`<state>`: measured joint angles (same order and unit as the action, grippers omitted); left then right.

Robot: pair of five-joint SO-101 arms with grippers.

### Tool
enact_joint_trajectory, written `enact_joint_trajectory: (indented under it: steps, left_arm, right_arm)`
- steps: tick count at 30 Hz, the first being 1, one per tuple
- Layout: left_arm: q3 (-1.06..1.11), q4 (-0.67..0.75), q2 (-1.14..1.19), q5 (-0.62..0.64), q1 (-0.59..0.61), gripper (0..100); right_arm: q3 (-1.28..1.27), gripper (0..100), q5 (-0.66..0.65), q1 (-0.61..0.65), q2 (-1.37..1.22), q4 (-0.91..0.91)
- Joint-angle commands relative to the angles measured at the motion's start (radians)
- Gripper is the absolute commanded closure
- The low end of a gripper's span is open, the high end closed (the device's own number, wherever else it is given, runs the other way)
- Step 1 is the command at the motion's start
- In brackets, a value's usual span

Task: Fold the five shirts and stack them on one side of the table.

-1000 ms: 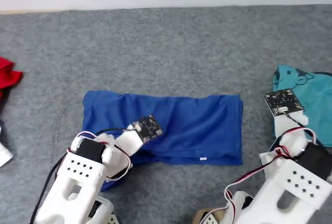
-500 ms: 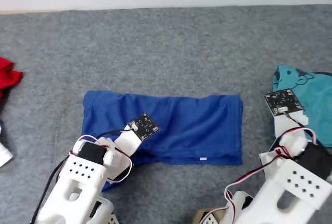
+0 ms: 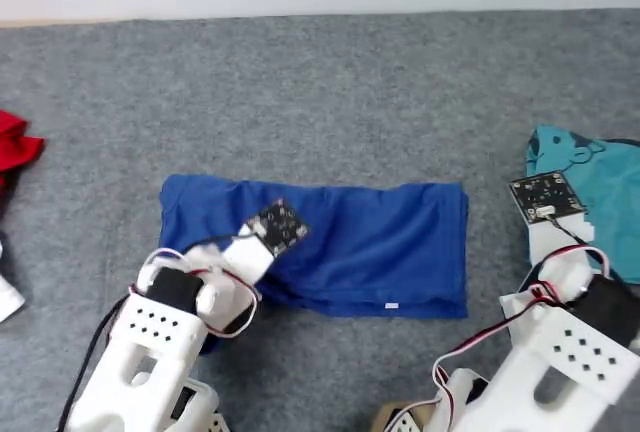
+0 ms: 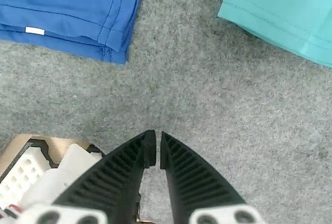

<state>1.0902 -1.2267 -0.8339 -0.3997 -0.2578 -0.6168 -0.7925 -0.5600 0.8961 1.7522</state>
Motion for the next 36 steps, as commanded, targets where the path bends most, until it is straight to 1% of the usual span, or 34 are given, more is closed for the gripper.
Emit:
enact_joint_trajectory:
  steps: [1, 9, 14, 18, 21, 24, 28, 29, 33, 36]
  left_arm:
    - [-0.090, 0.048, -0.009, 0.003, -0.006, 100]
    - [-0.036, 0.262, -0.009, -0.003, -0.006, 100]
    - [0.054, 0.396, -0.009, -0.115, -0.005, 100]
    - [0.084, 0.496, 0.000, -0.130, -0.002, 100]
    - [0.061, 0.542, 0.074, -0.130, 0.002, 100]
    - [-0.018, 0.548, 0.213, -0.130, 0.018, 100]
    - [-0.194, 0.542, 0.451, -0.130, 0.051, 100]
    - [-0.237, 0.520, 0.509, -0.130, 0.055, 100]
    - [-0.429, 0.318, 0.707, -0.130, 0.055, 100]
    - [-0.553, 0.170, 0.815, -0.130, 0.061, 100]
  right_arm:
    - [0.008, 96.2, -0.002, -0.002, 0.015, 0.013]
    - [-0.035, 96.2, -0.008, -0.002, 0.016, 0.013]
    - [-0.044, 96.2, -0.008, -0.002, 0.016, 0.013]
    - [-0.044, 96.2, -0.008, -0.004, 0.016, 0.005]
    - [-0.044, 96.2, -0.008, -0.002, 0.016, 0.005]
    - [-0.044, 96.2, -0.006, -0.002, 0.016, 0.007]
    - [-0.044, 96.2, -0.008, -0.002, 0.016, 0.007]
    - [-0.044, 96.2, -0.008, -0.002, 0.016, 0.007]
    - [-0.044, 96.2, -0.008, -0.004, 0.016, 0.007]
    - [-0.044, 96.2, -0.008, -0.004, 0.016, 0.007]
